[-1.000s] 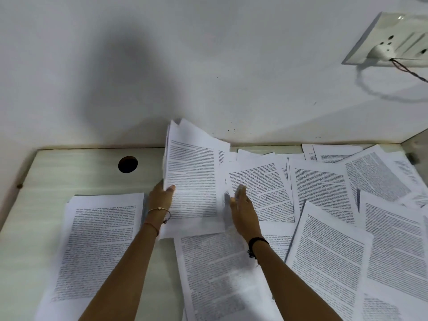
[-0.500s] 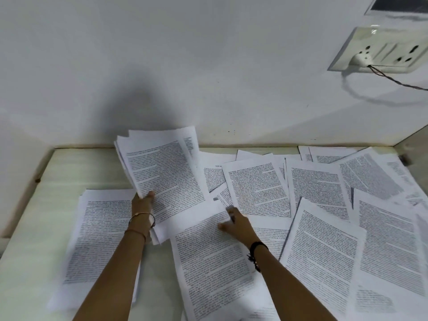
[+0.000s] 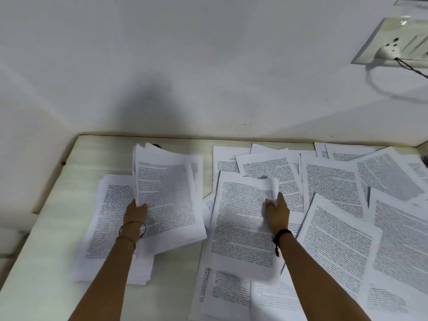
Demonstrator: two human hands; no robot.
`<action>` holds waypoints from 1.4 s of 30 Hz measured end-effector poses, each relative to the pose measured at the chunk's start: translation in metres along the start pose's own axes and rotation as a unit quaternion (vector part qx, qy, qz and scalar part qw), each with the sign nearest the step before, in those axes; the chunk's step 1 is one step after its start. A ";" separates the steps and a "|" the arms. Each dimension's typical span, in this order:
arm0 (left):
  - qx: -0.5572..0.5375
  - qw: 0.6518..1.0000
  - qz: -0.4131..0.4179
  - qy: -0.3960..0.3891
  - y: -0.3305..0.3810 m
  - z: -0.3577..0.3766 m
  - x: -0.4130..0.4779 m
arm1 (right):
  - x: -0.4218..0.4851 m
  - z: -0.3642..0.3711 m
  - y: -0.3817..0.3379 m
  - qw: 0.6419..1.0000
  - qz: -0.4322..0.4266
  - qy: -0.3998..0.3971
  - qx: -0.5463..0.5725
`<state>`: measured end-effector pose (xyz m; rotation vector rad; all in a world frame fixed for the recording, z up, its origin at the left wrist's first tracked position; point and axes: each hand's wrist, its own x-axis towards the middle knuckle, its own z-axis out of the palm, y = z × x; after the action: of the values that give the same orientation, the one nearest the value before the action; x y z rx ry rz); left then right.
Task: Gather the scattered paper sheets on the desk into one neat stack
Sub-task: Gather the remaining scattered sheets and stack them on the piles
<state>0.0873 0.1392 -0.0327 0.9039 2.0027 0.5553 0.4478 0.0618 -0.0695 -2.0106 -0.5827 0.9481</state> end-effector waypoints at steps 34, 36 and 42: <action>-0.194 0.953 -0.091 -0.215 -0.003 0.050 -0.050 | -0.010 0.078 -0.033 0.967 -0.197 -0.030 -0.156; -0.239 0.945 -0.112 -0.193 -0.008 0.049 -0.038 | -0.011 0.084 -0.029 0.961 -0.209 -0.078 -0.162; -0.241 0.936 -0.083 -0.243 -0.014 0.052 -0.036 | -0.022 0.100 -0.015 0.975 -0.134 -0.042 -0.173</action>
<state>0.1390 0.1048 -0.0515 0.4987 1.3878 0.6190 0.3543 0.1028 -0.0859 -2.1271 -1.0995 0.8105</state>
